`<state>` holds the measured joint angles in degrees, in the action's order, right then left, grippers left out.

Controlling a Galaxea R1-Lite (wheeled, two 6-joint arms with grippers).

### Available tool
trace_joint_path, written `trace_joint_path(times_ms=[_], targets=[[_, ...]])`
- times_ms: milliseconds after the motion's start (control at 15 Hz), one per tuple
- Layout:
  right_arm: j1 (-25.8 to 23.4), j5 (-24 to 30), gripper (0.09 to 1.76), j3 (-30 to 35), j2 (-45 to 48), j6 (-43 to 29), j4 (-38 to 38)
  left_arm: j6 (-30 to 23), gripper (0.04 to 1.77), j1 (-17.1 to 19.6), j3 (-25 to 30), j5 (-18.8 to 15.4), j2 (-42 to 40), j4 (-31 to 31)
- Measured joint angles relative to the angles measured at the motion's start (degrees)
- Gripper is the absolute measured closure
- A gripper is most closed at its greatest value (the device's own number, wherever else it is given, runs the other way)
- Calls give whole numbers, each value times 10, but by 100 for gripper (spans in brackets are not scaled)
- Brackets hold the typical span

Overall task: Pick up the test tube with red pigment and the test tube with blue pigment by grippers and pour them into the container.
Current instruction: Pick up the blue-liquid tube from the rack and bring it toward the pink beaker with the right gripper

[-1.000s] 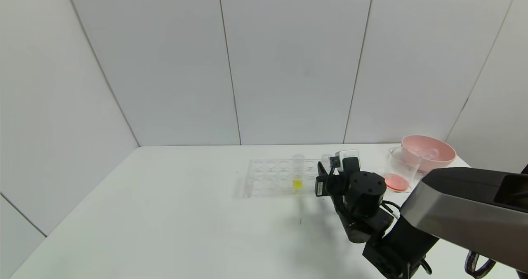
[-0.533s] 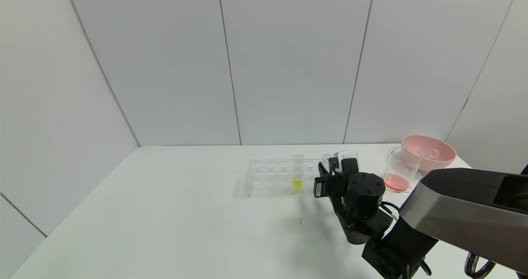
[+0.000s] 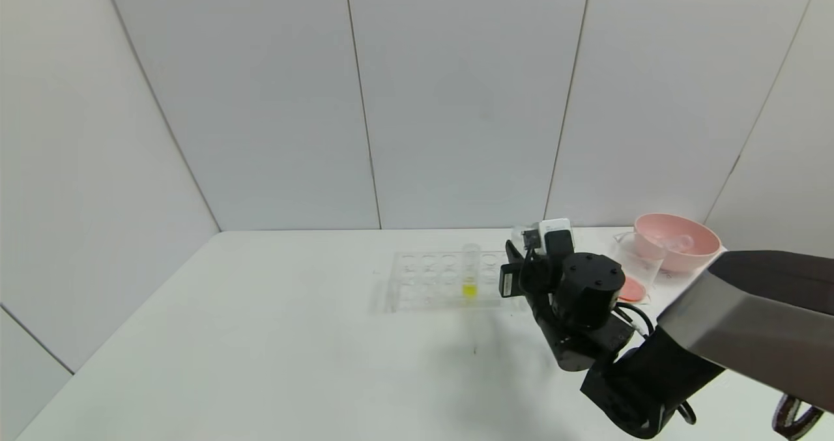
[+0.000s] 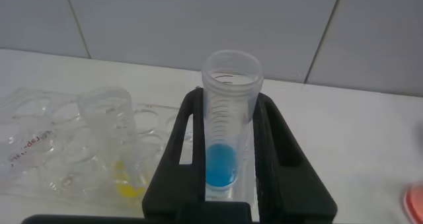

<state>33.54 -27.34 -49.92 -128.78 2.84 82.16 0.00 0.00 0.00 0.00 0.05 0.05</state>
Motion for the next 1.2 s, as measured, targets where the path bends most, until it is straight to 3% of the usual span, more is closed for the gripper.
trace_joint_path(times_ms=[333, 867, 1067, 1200], targets=[[3, 2, 136, -23, 83, 1, -78, 0, 5, 0, 0, 0, 0, 0], [10, 9, 136, -10, 128, 0, -80, 0, 5, 0, 0, 0, 0, 0], [6, 65, 136, 28, 153, -5, -86, 0, 5, 0, 0, 0, 0, 0], [-5, 138, 136, 72, 181, -18, -88, 0, 5, 0, 0, 0, 0, 0]])
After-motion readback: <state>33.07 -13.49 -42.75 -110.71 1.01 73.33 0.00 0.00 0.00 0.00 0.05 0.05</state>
